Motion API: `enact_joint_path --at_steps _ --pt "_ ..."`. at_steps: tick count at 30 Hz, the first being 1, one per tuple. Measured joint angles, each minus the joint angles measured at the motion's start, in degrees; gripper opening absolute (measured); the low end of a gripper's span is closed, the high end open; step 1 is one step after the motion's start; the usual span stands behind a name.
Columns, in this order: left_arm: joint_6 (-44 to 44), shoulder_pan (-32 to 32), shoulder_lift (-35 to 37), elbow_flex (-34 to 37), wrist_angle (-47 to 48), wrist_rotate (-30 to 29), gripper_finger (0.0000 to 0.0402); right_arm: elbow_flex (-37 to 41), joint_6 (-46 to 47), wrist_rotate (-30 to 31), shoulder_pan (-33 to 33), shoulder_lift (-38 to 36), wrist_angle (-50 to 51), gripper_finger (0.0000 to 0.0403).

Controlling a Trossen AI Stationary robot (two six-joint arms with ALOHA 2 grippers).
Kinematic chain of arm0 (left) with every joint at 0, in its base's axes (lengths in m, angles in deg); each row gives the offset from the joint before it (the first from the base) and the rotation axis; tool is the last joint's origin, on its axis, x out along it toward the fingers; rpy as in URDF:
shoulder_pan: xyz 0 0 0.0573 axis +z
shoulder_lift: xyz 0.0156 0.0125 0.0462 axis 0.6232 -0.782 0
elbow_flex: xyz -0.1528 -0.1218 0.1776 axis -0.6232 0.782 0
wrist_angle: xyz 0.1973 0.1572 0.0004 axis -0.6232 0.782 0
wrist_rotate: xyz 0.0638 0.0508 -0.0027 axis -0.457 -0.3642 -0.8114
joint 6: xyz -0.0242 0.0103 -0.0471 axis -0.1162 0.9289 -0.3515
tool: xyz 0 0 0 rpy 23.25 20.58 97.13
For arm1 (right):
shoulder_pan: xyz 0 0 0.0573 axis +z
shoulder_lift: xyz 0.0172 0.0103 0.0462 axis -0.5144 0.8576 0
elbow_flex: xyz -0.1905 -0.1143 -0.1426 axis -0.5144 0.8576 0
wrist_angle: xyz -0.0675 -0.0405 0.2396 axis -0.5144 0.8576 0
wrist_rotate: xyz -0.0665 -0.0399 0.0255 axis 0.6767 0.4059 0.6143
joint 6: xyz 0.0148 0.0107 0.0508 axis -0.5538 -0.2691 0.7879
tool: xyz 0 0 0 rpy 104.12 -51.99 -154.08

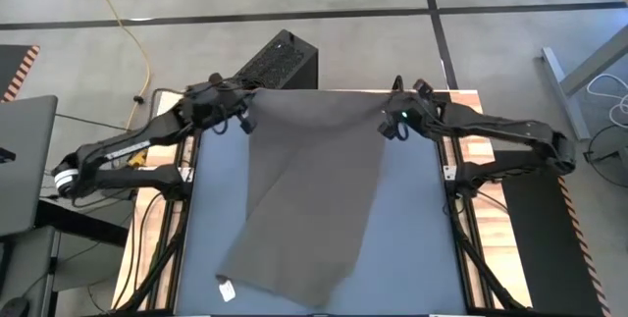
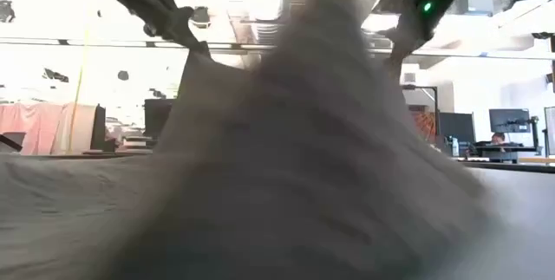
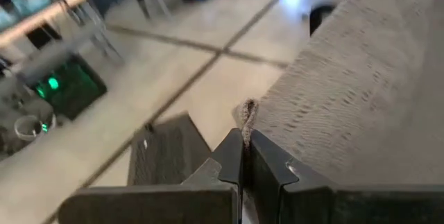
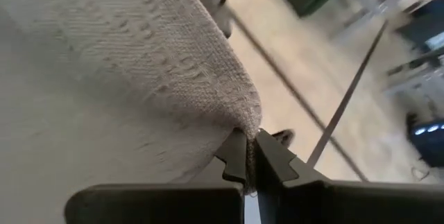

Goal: Roll towel into tight, uniform cylinder
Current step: Roll the gray towel

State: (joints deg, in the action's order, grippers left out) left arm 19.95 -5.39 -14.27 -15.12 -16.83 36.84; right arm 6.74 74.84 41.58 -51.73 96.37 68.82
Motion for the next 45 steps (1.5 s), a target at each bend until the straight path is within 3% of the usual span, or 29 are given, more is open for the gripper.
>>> enact_joint_path --at_steps 7,13,16,19,21,25,27,32,35,39,45 --pt "1.98 2.13 -10.94 -0.02 -6.44 -2.12 0.0003 0.0 0.11 -7.07 -3.76 8.55 -0.48 0.0031" --pt "5.3 1.95 -13.88 -3.58 1.45 -15.8 0.0052 0.0 0.85 -7.39 -3.78 14.06 -1.41 0.006" --pt "3.25 1.72 -13.09 -5.53 6.24 -15.77 0.0085 0.0 0.87 -7.37 -3.86 15.64 -1.76 0.0068" --pt "-0.26 0.56 -11.1 -6.77 8.6 -9.36 0.0114 0.0 0.98 -7.38 -4.37 16.58 -1.83 0.0071" --pt "-2.96 -0.89 -9.55 -6.82 9.83 -1.46 0.0128 0.0 1.11 -7.37 -4.55 16.92 -1.82 0.0071" --pt "-6.53 -7.02 -9.03 -6.82 9.79 28.47 0.0138 0.0 1.13 -7.43 -4.88 17.03 -2.0 0.0072" --pt "-7.65 -13.3 -10.96 -6.31 7.62 37.34 0.0136 0.0 1.55 -7.44 -4.88 17.03 -2.11 0.0072" --pt "-8.47 -30.58 -19.64 -3.66 1.63 33.18 0.012 0.0 2.2 -9.13 -4.9 17.03 -2.04 0.0073" --pt "-9.85 -37.13 -23.88 -4.18 4.86 32.2 0.0105 0.0 2.66 -12.65 -4.36 17.03 -1.69 0.0069" --pt "-12.73 -39.16 -25.75 -5.09 8.31 34.9 0.0073 0.0 4.36 -15.92 -3.17 17.03 -0.42 0.005" --pt "-17.55 -39.3 -31.88 -1.91 13.67 40.11 0.001 0.0 10.32 -16.16 0.61 17.03 5.56 0.0026"
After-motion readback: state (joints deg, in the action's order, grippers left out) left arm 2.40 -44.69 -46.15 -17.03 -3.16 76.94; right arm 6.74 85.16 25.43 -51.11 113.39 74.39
